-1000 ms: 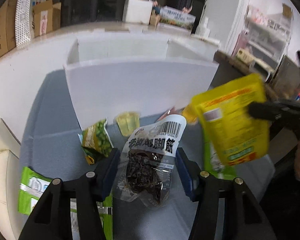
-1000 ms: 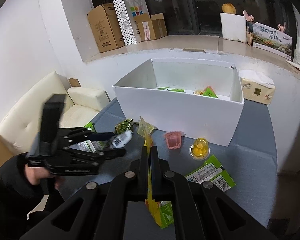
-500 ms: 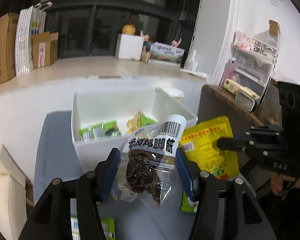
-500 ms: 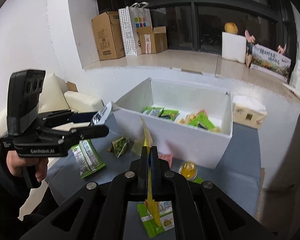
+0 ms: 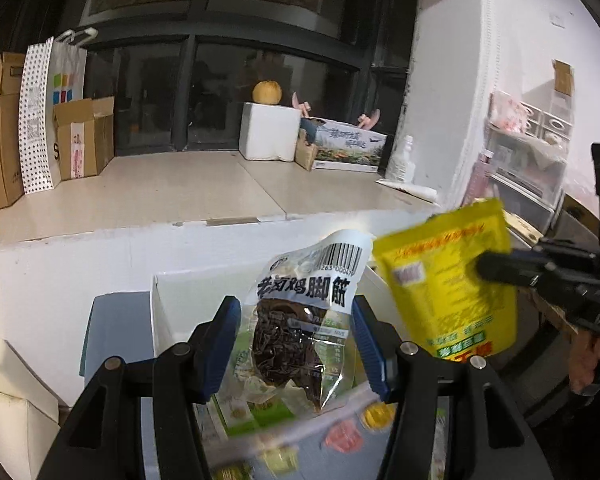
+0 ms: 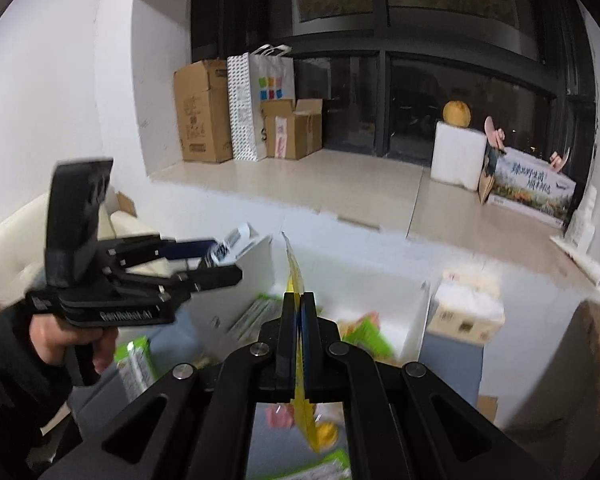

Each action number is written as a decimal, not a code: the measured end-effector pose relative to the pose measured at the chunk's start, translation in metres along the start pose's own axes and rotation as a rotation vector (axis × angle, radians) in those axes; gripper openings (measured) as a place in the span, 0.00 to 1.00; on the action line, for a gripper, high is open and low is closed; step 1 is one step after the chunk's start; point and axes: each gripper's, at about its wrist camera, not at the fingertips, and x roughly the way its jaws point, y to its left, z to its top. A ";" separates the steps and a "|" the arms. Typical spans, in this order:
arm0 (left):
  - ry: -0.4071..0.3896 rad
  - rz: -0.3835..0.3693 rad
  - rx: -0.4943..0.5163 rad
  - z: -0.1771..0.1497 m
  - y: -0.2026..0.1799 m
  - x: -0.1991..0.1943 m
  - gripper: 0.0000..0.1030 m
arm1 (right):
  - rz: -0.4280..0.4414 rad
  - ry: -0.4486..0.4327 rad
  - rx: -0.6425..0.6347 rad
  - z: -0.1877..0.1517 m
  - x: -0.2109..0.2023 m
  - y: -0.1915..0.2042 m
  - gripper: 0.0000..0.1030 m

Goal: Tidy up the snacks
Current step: 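Carry the jerky packet and yellow pouch over the white box and release them, then grasp the green-white wafer packet with the right gripper and lift it, then grasp a green wafer packet with the left gripper while the right gripper holds its packet, then carry both wafer packets over the white box and release them inside, then grasp the green seaweed packet with the right gripper and lift it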

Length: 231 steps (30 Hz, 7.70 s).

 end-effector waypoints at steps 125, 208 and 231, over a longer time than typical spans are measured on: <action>0.464 -0.077 0.166 -0.189 -0.183 0.094 0.67 | -0.195 0.143 0.397 -0.220 -0.126 -0.100 0.63; 0.057 0.320 -0.285 -0.171 0.080 -0.140 1.00 | 0.292 0.315 0.184 -0.120 0.188 0.116 1.00; 0.094 0.284 -0.336 -0.190 0.090 -0.129 1.00 | 0.245 0.290 0.041 -0.117 0.173 0.133 0.40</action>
